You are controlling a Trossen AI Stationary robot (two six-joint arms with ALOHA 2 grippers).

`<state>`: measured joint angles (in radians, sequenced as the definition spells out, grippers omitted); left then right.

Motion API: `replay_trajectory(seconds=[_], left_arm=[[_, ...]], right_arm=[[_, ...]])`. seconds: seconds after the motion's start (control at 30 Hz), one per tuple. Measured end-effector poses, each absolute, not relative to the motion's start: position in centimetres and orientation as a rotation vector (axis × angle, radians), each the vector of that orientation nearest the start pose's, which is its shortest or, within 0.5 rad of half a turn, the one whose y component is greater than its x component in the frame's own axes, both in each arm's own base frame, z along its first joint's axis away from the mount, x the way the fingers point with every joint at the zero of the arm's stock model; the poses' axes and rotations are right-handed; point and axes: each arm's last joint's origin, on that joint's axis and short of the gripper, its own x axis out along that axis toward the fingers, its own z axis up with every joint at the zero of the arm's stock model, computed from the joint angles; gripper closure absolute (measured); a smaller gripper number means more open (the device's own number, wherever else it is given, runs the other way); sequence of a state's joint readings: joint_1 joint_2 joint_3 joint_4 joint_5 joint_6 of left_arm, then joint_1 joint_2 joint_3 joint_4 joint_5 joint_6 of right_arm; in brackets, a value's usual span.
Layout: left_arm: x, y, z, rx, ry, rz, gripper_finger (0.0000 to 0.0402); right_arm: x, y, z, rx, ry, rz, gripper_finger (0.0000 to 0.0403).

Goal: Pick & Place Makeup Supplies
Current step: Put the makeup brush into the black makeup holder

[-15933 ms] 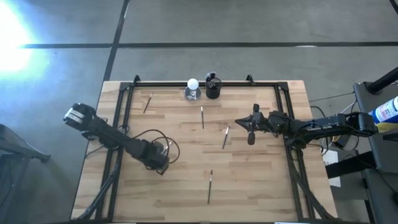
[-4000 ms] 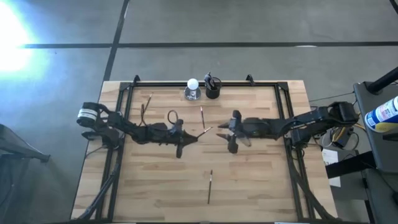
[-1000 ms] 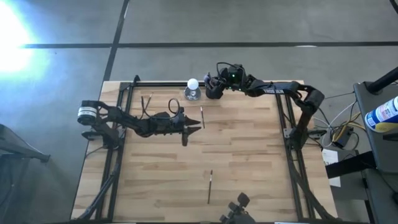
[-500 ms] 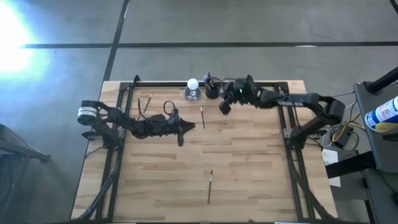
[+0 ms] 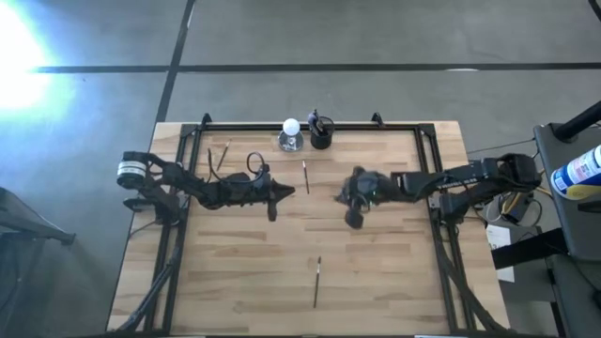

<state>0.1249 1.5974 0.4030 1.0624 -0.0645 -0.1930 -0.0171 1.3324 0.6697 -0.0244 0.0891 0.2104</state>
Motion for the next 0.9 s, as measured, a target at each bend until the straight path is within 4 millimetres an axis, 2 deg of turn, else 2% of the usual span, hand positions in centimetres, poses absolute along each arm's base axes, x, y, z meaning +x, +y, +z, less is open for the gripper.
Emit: replay_trajectory(seconds=[0.23,0.4,0.57,0.7,0.9], left_arm=[[26.6,3.5,14.8,-0.202,0.121,0.201,0.0381],[26.6,3.5,14.8,-0.202,0.122,0.202,0.0381],[26.6,3.5,14.7,-0.203,0.130,0.203,0.0381],[26.6,3.5,14.7,-0.203,0.131,0.203,0.0381],[26.6,3.5,14.7,-0.210,0.130,0.209,0.0381]], right_arm=[[27.9,3.1,18.6,0.089,0.746,0.160,0.0351],[30.0,4.2,17.3,0.027,0.789,0.363,0.0305],[32.5,5.1,16.0,-0.064,0.831,0.488,0.0274],[34.3,5.6,15.1,-0.136,0.906,0.539,0.0270],[36.0,6.4,14.3,-0.223,0.958,0.608,0.0285]])
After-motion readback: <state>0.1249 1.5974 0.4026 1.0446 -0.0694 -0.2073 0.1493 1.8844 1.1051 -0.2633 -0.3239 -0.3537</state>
